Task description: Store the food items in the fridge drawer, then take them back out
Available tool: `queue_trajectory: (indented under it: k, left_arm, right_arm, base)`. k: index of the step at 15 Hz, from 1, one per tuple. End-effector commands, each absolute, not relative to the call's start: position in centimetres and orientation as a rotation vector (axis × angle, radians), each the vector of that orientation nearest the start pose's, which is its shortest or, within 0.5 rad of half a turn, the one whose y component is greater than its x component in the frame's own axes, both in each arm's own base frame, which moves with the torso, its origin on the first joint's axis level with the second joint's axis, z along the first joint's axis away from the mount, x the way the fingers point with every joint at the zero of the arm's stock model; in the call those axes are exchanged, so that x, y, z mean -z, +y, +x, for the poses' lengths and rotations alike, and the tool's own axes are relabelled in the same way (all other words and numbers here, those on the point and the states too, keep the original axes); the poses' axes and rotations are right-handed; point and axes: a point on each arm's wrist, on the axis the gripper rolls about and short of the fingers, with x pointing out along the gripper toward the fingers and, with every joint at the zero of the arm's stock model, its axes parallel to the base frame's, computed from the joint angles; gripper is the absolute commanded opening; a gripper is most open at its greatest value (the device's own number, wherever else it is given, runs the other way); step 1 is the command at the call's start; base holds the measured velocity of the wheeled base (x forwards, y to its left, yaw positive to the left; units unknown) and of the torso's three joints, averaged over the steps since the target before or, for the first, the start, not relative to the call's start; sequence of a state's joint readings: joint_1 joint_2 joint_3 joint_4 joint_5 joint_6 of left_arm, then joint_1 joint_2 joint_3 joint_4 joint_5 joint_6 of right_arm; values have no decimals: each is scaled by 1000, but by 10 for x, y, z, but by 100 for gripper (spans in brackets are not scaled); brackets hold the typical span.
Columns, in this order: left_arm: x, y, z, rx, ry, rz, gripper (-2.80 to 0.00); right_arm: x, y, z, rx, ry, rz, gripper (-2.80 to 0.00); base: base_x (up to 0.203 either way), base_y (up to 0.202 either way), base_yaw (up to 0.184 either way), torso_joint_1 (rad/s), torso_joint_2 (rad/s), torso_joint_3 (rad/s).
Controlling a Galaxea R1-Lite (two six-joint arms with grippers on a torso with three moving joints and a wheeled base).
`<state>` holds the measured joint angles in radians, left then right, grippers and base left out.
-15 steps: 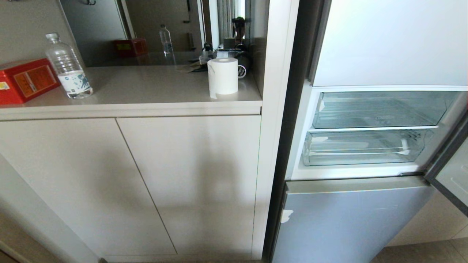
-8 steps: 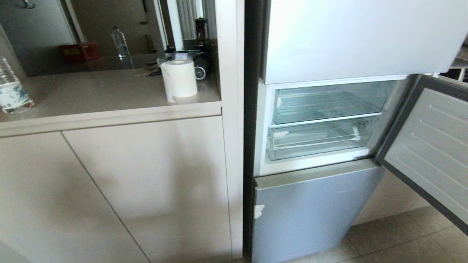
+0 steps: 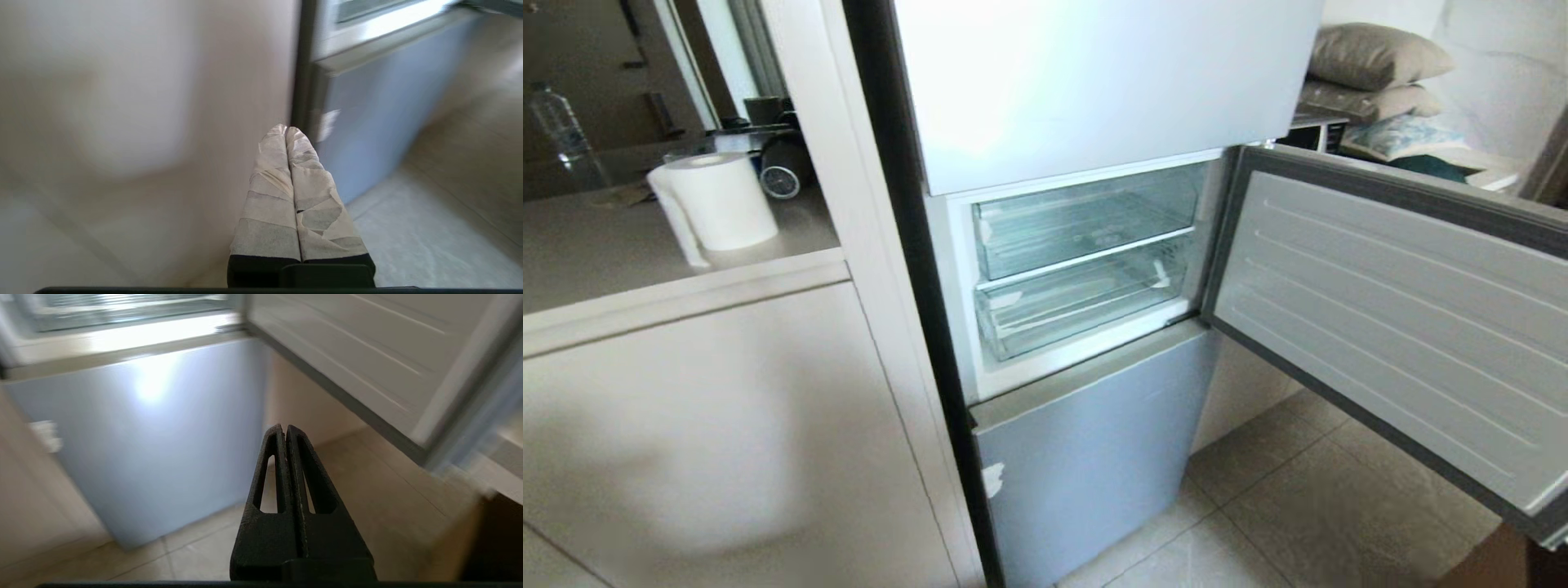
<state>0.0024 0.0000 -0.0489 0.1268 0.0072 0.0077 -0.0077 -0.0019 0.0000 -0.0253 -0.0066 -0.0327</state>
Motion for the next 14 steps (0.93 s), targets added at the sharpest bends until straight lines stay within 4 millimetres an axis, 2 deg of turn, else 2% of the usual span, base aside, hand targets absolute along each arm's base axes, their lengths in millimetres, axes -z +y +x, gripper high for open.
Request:
queue_trajectory:
  k: [1, 4, 6, 10, 11, 14]
  left_arm:
    - [-76, 0, -27, -10, 78, 8, -280]
    - [-76, 0, -27, -10, 78, 8, -280]
    - [-76, 0, -27, -10, 78, 8, -280]
    - [-76, 0, -27, -10, 78, 8, -280]
    - [-76, 0, -27, -10, 78, 8, -280]
    - [-76, 0, -27, -10, 78, 8, -280]
  right_arm:
    - [-78, 0, -23, 15, -24, -31, -280]
    - [-78, 0, -22, 13, -8, -5, -280]
    - [-93, -1, -20, 39, -52, 55, -280]
    - [-168, -3, -25, 153, -204, 332, -280]
    - [-180, -3, -22, 192, -216, 389, -280]
    - [-209, -7, 12, 347, -223, 453, -280]
  base:
    - [2, 5, -162, 2, 2, 2]
    - [0, 2, -79, 1, 1, 1]
    - [0, 0, 0, 0, 0, 0]
    - [0, 0, 0, 0, 0, 0]
    - [0, 0, 0, 0, 0, 0]
    - [0, 0, 0, 0, 0, 0]
